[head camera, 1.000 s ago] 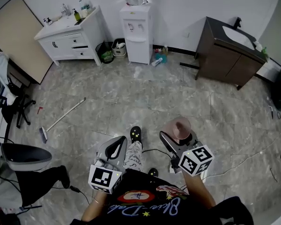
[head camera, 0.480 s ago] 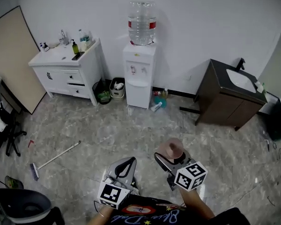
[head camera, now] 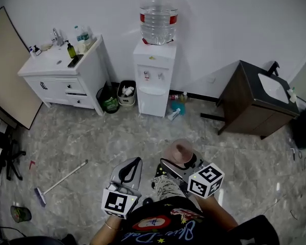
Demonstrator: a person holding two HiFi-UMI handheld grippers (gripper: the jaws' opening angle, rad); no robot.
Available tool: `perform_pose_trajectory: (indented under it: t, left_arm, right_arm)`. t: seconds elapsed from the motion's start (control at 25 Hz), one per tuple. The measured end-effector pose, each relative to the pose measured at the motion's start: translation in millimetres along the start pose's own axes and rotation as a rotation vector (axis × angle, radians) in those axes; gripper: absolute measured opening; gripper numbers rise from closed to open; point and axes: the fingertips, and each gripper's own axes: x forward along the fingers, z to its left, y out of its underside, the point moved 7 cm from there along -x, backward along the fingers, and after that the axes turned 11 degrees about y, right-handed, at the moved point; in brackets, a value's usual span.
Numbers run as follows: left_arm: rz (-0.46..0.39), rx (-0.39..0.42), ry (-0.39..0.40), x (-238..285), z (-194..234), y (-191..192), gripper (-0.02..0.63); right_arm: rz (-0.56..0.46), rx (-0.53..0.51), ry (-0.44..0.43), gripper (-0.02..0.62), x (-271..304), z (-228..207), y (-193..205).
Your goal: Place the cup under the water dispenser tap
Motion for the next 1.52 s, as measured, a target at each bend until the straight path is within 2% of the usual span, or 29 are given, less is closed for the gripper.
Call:
perform_pose_trajectory:
  t: [0.08, 0.2, 0.24, 0.36, 0.48, 0.6, 0.68, 0.8, 0.96, 1.04, 1.28, 1.52]
  left_arm:
    - [0.006, -0.026, -0.007, 31.9, 32.5, 2.5, -0.011]
    - [-0.005, 0.002, 0.006, 90.3, 85.7, 1.6, -0.011]
    - [-0.015, 0.02, -0.01, 108.4, 103.7, 0.3, -0.011]
    - [-0.044, 0.052, -0.126, 160.7, 159.0, -6.9, -0.011]
    - [-0.004, 0.045, -0.139, 225.6, 212.0, -6.2, -0.011]
    - [0.032, 0.008, -0.153, 277.5, 262.7, 6.6, -0.011]
    - [0.023, -0.033, -0.175, 302.7, 288.0, 19.6, -0.011]
    - [0.026, -0.023, -0.175, 336.3, 324.5, 54.7, -0.011]
    - [0.045, -0.126, -0.243, 366.2, 369.1, 120.3, -0.011]
    - [0.06, -0.147, -0.251, 376.4, 385.8, 149.5, -0.011]
    - [0.18, -0.172, -0.249, 386.3, 410.6, 223.4, -0.011]
    - [0.217, -0.232, -0.283, 374.6, 424.0, 264.0, -0.011]
  right_arm:
    - [-0.005, -0.002, 0.012, 0.368, 33.7, -32.8, -10.0]
    - [-0.024, -0.013, 0.022, 0.368, 97.1, -93.3, -27.8]
    - [-0.03, -0.015, 0.026, 0.367, 118.8, -114.0, -34.1]
    - [-0.052, -0.032, 0.029, 0.367, 182.8, -175.2, -60.8]
    - [-0.024, -0.074, 0.016, 0.367, 247.3, -228.7, -84.5]
    - [0.018, -0.106, -0.025, 0.367, 312.0, -252.5, -85.2]
    - [0.005, -0.107, -0.072, 0.367, 346.2, -254.4, -80.4]
    - [-0.016, -0.085, -0.057, 0.367, 402.6, -264.2, -57.7]
    - [0.007, -0.13, 0.018, 0.367, 484.9, -293.8, 5.7]
    - [0.04, -0.126, 0.061, 0.367, 523.9, -311.8, 34.6]
    - [0.196, -0.157, 0.186, 0.368, 615.5, -355.5, 102.2]
    - [0.262, -0.146, 0.274, 0.367, 660.2, -385.7, 144.1]
